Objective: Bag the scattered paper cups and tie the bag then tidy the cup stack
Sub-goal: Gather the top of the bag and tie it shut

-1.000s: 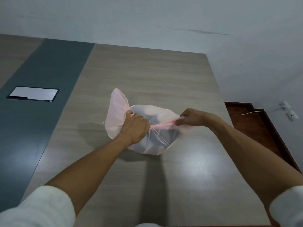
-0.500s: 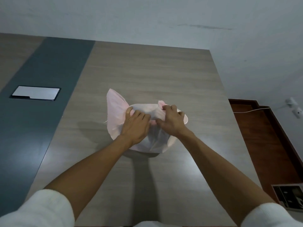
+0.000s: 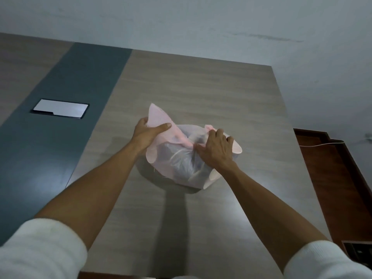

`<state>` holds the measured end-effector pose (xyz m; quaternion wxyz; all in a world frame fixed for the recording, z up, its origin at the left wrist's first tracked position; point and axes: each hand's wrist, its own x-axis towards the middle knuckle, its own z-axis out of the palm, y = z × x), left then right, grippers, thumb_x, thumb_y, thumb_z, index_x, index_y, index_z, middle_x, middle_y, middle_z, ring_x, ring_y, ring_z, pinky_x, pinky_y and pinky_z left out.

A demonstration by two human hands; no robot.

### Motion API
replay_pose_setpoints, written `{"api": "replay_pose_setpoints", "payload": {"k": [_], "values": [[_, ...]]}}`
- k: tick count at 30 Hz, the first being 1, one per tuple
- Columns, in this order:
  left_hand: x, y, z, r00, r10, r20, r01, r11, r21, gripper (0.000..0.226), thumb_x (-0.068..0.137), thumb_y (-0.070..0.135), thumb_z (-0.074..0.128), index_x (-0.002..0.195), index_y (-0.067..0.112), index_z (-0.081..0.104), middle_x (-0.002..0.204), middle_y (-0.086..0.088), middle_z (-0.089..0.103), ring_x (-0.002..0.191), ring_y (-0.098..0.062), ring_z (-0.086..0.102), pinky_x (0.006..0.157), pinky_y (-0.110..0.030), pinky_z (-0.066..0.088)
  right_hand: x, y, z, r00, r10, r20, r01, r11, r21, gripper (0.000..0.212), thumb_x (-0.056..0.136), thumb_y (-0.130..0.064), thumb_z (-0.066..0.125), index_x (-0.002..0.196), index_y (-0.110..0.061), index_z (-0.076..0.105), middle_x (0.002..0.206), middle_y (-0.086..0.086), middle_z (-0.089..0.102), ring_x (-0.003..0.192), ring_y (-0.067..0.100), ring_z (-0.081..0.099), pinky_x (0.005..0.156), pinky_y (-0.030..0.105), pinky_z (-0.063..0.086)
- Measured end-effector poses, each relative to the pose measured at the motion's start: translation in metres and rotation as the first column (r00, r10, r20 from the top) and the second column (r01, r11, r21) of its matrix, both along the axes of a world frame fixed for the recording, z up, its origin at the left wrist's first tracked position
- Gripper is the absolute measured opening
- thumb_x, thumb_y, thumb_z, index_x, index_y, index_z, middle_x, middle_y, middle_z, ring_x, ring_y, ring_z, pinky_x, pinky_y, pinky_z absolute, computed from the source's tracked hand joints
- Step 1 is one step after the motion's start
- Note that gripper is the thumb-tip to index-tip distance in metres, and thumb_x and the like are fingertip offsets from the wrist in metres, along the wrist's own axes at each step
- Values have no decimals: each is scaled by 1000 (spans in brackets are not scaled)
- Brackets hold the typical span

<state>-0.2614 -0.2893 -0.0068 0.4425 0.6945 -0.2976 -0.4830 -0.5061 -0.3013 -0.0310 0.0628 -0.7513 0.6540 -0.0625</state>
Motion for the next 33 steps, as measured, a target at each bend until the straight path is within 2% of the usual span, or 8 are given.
{"api": "replay_pose_setpoints", "payload": {"k": [4, 10, 12, 15, 19, 24, 29, 33], "values": [[-8, -5, 7, 992, 126, 22, -124, 990, -68, 16, 82, 23, 80, 90, 13, 71, 88, -2, 72, 82, -23, 68, 67, -28, 54, -4, -7, -5, 998, -59, -12, 60, 998, 19, 68, 92, -67, 44, 129, -10, 52, 119, 10, 54, 110, 31, 58, 104, 49, 32], [-6, 0, 11, 804, 184, -566, -229, 973, -9, 17, 82, 13, 67, 91, 6, 80, 104, -9, 74, 97, -30, 68, 94, -43, 57, -13, -20, -7, 1000, -15, -11, 16, 999, 44, 71, 91, -71, 41, 128, -13, 54, 116, 8, 56, 105, 28, 58, 102, 47, 32], [-8, 3, 12, 855, 208, -474, -256, 966, -39, 16, 82, 21, 70, 73, 8, 76, 90, -12, 74, 87, -30, 67, 85, -42, 56, -19, -25, -6, 999, 20, 29, -22, 997, 72, 69, 92, -70, 42, 131, -15, 54, 121, 7, 56, 108, 26, 58, 104, 47, 30], [-10, 10, 10, 987, 163, 4, -160, 970, -182, 42, 81, 41, 74, 74, 1, 62, 77, -9, 63, 70, -23, 57, 68, -37, 50, -22, -30, -1, 994, 36, 102, -50, 989, 138, 73, 92, -75, 38, 137, -19, 52, 130, 7, 53, 117, 27, 55, 111, 48, 26], [-22, 22, 6, 847, 204, 490, -47, 949, -312, 25, 88, 26, 69, 84, 6, 55, 86, -7, 64, 78, -26, 61, 73, -46, 56, -18, -36, 0, 991, -13, 136, -16, 978, 206, 78, 91, -78, 38, 140, -20, 50, 137, 9, 51, 125, 29, 53, 115, 50, 22], [-25, 31, 19, 834, 331, 441, -216, 932, -291, 56, 79, 30, 79, 114, 27, 35, 91, 1, 59, 81, -32, 65, 70, -46, 58, -14, -36, -4, 998, -5, 61, -9, 972, 233, 74, 92, -74, 40, 140, -19, 51, 137, 8, 54, 124, 28, 54, 113, 50, 22], [-32, 37, 18, 749, 244, 615, -45, 946, -321, 71, 77, 38, 83, 120, 32, 27, 100, -7, 63, 85, -36, 66, 72, -48, 60, 0, -33, 3, 997, 31, -68, -19, 985, 169, 84, 79, -79, 52, 133, -15, 55, 121, 8, 58, 110, 28, 60, 106, 49, 29], [-38, 36, 13, 880, 177, 440, -21, 941, -336, 106, 66, 49, 91, 142, 34, 18, 109, -3, 61, 93, -25, 66, 79, -36, 57, 11, -26, 1, 986, 66, -152, -55, 996, 76, 88, 75, -82, 49, 127, -11, 56, 113, 8, 56, 102, 29, 60, 98, 49, 33]]}}
